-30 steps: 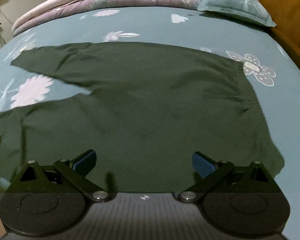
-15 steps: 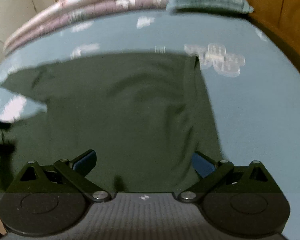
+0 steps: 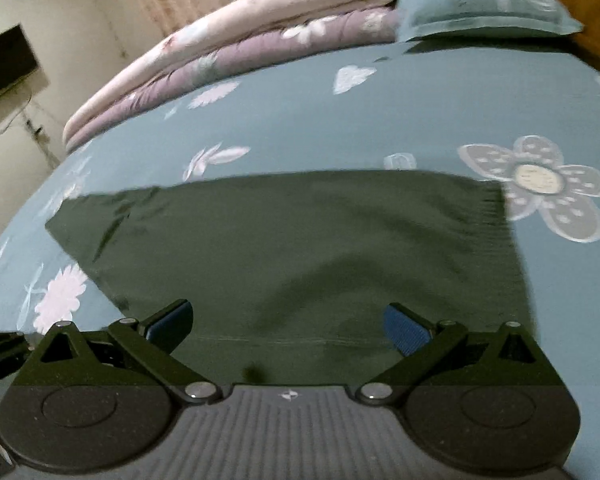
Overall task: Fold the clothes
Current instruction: 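Lower the open right gripper to the waistband edge of the trousers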
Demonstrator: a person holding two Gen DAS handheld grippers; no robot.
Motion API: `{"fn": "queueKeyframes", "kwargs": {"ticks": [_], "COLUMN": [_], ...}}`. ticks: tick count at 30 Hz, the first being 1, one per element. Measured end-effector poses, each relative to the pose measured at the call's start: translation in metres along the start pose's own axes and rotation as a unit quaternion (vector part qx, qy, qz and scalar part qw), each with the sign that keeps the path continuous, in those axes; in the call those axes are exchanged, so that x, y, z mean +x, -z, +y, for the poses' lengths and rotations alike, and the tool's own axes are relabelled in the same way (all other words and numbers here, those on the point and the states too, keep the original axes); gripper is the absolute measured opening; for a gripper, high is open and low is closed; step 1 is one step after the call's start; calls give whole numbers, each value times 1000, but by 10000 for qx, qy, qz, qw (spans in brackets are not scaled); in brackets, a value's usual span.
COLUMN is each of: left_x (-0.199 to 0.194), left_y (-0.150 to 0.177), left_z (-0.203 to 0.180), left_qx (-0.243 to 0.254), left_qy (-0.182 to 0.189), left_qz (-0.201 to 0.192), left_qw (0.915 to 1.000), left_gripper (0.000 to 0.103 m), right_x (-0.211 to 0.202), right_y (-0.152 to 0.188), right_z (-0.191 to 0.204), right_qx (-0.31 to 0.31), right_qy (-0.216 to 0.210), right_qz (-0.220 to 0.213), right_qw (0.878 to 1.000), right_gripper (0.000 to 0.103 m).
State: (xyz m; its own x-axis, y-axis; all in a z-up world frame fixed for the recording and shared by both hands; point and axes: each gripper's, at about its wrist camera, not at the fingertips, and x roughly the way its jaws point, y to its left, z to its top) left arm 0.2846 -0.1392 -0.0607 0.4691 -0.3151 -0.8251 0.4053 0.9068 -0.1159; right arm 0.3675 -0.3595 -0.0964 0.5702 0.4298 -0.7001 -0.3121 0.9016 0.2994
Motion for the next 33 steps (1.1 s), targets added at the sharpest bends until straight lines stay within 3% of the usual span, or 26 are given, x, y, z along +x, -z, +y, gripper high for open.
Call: {"fn": "queueKeyframes", "kwargs": {"ticks": [5,10,15,21,23,27,30,33], "left_x": [4,9,9,11,12,14,13,12], "left_y": [2,6,8,11,12,12,13,14], "left_z": [7,16,22,24,24,24,22,20], "left_qx": [-70,-134,-251,-170,-130,-72,-89,-95], "left_qy": [174,270,348,422,432,407,358,299], "left_qz": [22,22,-44,-104,-129,-190,-205,-207], "left_qw": [9998,9995,9991,9989,9989,9990,9991,9993], "left_gripper": [93,93,93,94,97,98,98,98], "right_x": [7,-1,6,27,13,0,10,29], "right_y": [17,11,-8,-8,-11,-26,-36,-40], "right_z": [-6,-3,20,-20,-33,-26,-29,-39], "right_qx": [-653,-599,-688,-509,-171,-215,-201,-204], "right_qy": [1084,1193,783,1230,993,875,434,421], "right_qz": [175,324,-66,62,-33,-243,-234,-35], "right_qw": [9918,9905,9945,9911,9949,9956,9986,9989], "right_gripper": [102,102,103,102,103,103,103,103]}}
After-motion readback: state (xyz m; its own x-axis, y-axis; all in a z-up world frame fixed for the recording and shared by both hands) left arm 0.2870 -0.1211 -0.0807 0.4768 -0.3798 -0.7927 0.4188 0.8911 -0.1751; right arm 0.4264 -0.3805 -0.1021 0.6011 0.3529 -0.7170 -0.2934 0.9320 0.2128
